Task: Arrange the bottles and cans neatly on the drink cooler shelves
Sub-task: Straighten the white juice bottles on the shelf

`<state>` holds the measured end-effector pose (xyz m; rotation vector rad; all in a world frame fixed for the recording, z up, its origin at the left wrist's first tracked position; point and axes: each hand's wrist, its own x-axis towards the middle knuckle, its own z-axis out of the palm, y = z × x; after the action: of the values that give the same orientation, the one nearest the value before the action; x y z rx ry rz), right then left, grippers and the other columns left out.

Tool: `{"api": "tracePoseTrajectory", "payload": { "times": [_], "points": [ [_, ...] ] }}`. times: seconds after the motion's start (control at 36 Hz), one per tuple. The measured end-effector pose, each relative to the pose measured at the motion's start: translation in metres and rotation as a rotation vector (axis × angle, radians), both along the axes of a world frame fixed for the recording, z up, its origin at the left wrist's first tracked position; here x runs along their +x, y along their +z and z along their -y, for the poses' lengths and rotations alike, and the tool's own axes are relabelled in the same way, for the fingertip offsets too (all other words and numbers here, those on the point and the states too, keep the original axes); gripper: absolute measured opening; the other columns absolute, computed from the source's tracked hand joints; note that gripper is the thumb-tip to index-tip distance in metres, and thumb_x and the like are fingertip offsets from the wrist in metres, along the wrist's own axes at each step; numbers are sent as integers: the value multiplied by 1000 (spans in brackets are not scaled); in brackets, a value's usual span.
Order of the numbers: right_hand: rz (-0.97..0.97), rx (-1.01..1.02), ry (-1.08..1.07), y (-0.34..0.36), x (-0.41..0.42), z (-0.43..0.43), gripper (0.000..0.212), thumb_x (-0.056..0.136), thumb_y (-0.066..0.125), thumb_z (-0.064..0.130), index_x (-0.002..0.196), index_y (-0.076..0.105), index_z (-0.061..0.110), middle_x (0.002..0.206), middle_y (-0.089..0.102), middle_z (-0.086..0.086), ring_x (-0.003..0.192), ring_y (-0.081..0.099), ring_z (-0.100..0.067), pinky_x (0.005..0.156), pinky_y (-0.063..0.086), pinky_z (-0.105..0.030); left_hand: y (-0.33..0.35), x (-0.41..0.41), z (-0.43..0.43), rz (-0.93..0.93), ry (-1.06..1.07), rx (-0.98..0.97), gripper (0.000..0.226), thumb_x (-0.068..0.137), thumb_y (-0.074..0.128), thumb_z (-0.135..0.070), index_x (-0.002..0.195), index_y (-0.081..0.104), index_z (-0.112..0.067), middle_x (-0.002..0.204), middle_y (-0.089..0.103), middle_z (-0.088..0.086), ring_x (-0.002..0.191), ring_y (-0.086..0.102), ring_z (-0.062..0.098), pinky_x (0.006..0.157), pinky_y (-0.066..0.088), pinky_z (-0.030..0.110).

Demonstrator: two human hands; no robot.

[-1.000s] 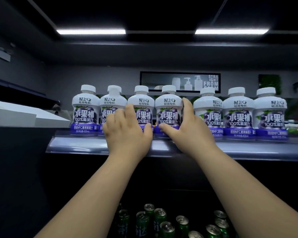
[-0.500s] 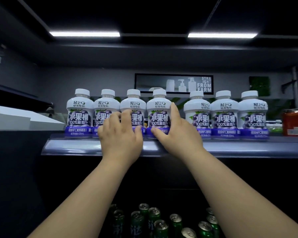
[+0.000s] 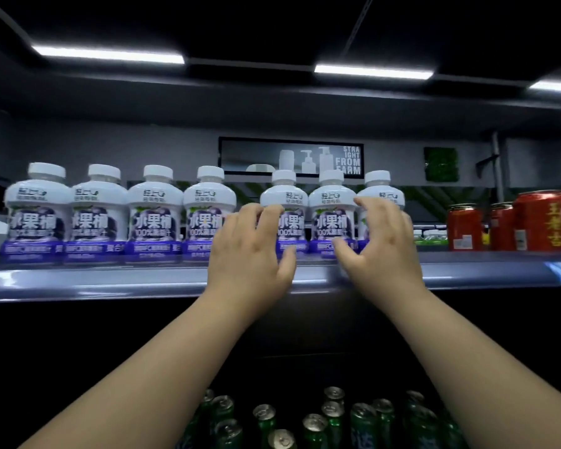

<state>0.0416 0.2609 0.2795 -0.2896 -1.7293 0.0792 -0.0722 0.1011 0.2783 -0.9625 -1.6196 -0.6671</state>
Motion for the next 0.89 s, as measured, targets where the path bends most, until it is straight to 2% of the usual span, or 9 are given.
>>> {"api": "tracePoseTrajectory", "payload": {
  "times": [0.08, 0.14, 0.22, 0.28, 0.53, 0.64, 0.72, 0.81, 0.89],
  "points": [
    [35, -46, -88, 7, 10, -26, 68, 80, 71, 36, 139, 44, 17, 139, 46, -9, 126, 43, -35, 106, 33, -44, 8, 4, -20, 139, 68, -22, 62, 85, 55, -51, 137, 37, -21, 127, 45, 8, 110, 47, 32, 91, 41, 43],
    [101, -100, -89, 12, 13, -36, 79, 82, 71, 38, 148, 30, 23, 146, 34, -10, 127, 42, -35, 103, 36, -43, 13, 6, -29, 225, 105, -24, 70, 87, 56, -56, 142, 26, -24, 131, 39, 10, 114, 46, 34, 95, 41, 45],
    [222, -222, -26, 15, 11, -44, 89, 88, 66, 39, 154, 6, 33, 151, 25, -10, 117, 51, -36, 85, 36, -35, 16, 6, -34, 305, 89, -22, 73, 91, 57, -52, 144, 14, -27, 134, 33, 11, 107, 54, 39, 86, 44, 44],
    [256, -208, -36, 16, 9, -46, 92, 90, 64, 39, 156, 0, 32, 150, 25, -13, 111, 54, -37, 81, 34, -35, 14, 4, -34, 301, 88, -9, 70, 93, 56, -45, 145, 13, -27, 134, 33, 12, 104, 55, 40, 81, 43, 42],
    [331, -165, 39, 26, 2, -39, 100, 86, 67, 44, 156, -3, 35, 145, 29, -10, 110, 54, -36, 80, 36, -35, 7, 6, -26, 274, 148, 128, 65, 91, 58, -31, 144, 22, -20, 130, 37, 14, 97, 51, 35, 78, 37, 39],
    [299, -156, 87, 21, 1, -40, 99, 86, 66, 45, 156, -4, 38, 148, 30, -9, 114, 54, -36, 87, 43, -40, 3, 5, -28, 244, 222, 191, 66, 88, 59, -31, 144, 27, -19, 132, 41, 14, 112, 43, 33, 95, 35, 44],
    [283, -150, 58, 16, 1, -40, 99, 87, 63, 50, 156, -6, 35, 147, 38, -9, 116, 55, -37, 87, 45, -42, 2, 2, -29, 253, 266, 210, 68, 88, 58, -42, 145, 26, -23, 138, 39, 11, 123, 37, 32, 101, 28, 44],
    [282, -156, 16, 15, 1, -41, 101, 88, 60, 56, 157, -10, 32, 141, 49, -9, 117, 56, -36, 86, 46, -42, 0, 1, -29, 276, 278, 222, 70, 88, 58, -46, 146, 26, -25, 143, 37, 10, 128, 34, 32, 104, 25, 45],
    [292, -126, 2, 15, 2, -42, 99, 90, 58, 57, 157, -9, 30, 140, 52, -9, 116, 57, -36, 83, 46, -41, 0, 2, -29, 256, 287, 219, 68, 87, 59, -41, 145, 28, -23, 140, 40, 11, 124, 38, 33, 101, 28, 47]
  ]
}}
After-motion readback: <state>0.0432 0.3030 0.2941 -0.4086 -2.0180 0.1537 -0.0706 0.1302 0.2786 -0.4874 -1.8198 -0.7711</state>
